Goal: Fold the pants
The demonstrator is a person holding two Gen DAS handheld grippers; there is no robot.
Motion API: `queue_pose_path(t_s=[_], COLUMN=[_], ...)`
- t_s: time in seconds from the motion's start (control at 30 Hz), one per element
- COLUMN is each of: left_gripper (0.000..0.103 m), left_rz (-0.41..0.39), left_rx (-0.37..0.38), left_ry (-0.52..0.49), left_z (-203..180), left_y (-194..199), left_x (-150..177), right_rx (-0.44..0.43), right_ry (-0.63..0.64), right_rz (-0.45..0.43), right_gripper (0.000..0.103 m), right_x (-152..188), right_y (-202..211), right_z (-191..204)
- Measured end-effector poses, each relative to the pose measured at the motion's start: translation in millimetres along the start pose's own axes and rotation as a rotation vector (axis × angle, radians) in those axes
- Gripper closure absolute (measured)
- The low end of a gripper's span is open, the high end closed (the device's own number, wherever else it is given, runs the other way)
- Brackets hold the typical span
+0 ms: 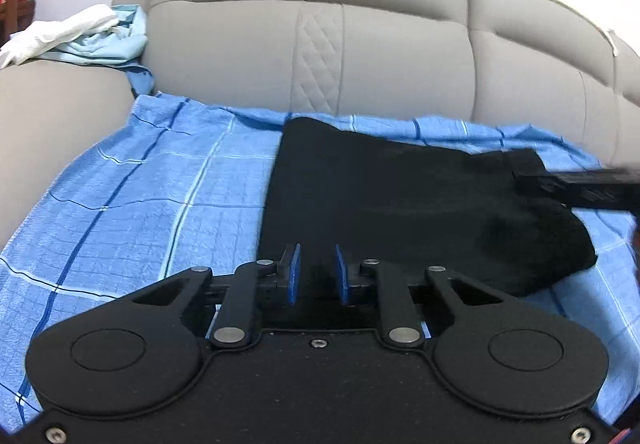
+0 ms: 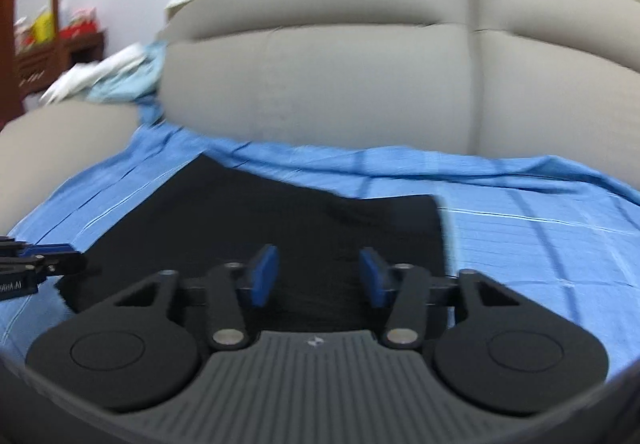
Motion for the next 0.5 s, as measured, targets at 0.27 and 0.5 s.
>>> queue_pose_path(t_s=[0.27,0.5], left_gripper=[0.082,0.082], left_rz=[0.006,-0.069], left_rx=[-0.005,0.014], left_ry=[-0.011,-0.012], left_z=[5.5,7.3], left_y=[1.8,-12.9], left_x=[25.9,-35.7], right_rx=[0.125,0.128], right_ry=[0.058,0.087], right_rz=[0.024,-0.081], right_gripper=[0.054,0.038], right_x=[28.3,19.8], right_y=[-49.1,-34.9], right_z=[-6.7,12.8])
Point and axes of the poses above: each gripper's, at about its wrist camera, not at the fingertips, and y roughly against the way its jaws point, z to its left, x to its underside, the point moved 6 cm from there along -y, roughly the way its jaws point, and after that the axes turned 12 degrees about -z, right-handed, at the moved point
